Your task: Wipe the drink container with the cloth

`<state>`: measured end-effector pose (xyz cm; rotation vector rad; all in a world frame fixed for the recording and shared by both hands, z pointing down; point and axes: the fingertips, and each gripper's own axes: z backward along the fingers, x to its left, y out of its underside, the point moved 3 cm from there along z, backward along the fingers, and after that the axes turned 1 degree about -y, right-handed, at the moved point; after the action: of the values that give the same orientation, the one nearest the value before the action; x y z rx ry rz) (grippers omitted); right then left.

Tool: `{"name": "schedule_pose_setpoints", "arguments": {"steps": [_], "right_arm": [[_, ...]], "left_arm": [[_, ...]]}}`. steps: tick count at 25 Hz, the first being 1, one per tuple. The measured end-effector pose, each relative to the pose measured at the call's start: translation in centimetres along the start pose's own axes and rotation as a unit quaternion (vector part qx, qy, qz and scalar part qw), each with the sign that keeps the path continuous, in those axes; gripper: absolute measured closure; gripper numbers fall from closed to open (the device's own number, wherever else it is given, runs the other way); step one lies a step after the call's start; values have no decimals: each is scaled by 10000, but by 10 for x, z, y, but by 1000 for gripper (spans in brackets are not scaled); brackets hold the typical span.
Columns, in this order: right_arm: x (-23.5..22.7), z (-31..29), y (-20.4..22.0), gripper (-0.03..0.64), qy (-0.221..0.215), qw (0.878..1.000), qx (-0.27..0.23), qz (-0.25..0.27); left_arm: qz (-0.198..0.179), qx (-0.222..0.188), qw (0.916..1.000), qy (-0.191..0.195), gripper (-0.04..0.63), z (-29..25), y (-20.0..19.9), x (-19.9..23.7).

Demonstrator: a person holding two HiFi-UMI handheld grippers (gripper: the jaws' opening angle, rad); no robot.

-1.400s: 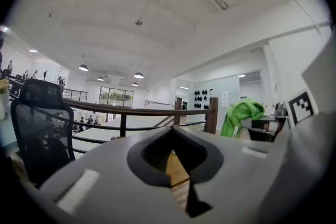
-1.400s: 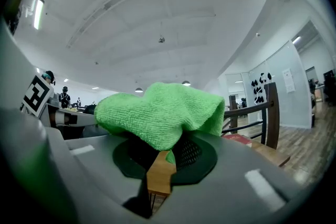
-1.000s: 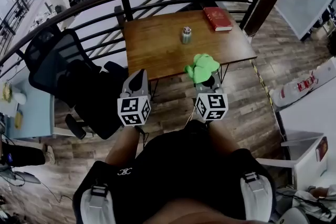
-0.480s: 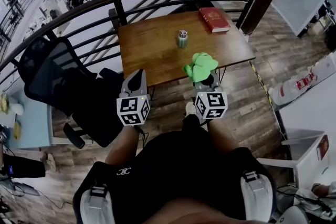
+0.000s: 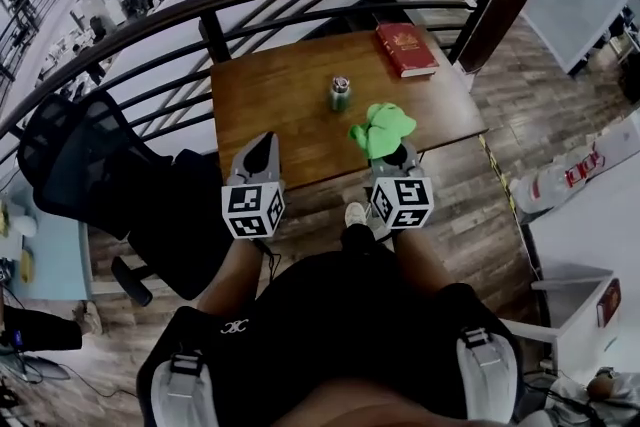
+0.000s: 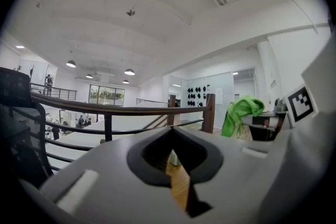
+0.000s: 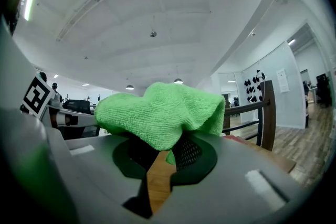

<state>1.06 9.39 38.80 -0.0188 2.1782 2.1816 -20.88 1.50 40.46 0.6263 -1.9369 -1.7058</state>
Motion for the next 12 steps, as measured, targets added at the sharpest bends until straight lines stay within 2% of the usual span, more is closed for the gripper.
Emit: {"name": "schedule_pose_setpoints", "arguments": {"steps": [12], "right_arm": [[-73, -129, 5, 566, -612, 9974, 336, -194]], "left_arm": [[143, 424, 9978, -490, 543, -128, -4, 14]]}}
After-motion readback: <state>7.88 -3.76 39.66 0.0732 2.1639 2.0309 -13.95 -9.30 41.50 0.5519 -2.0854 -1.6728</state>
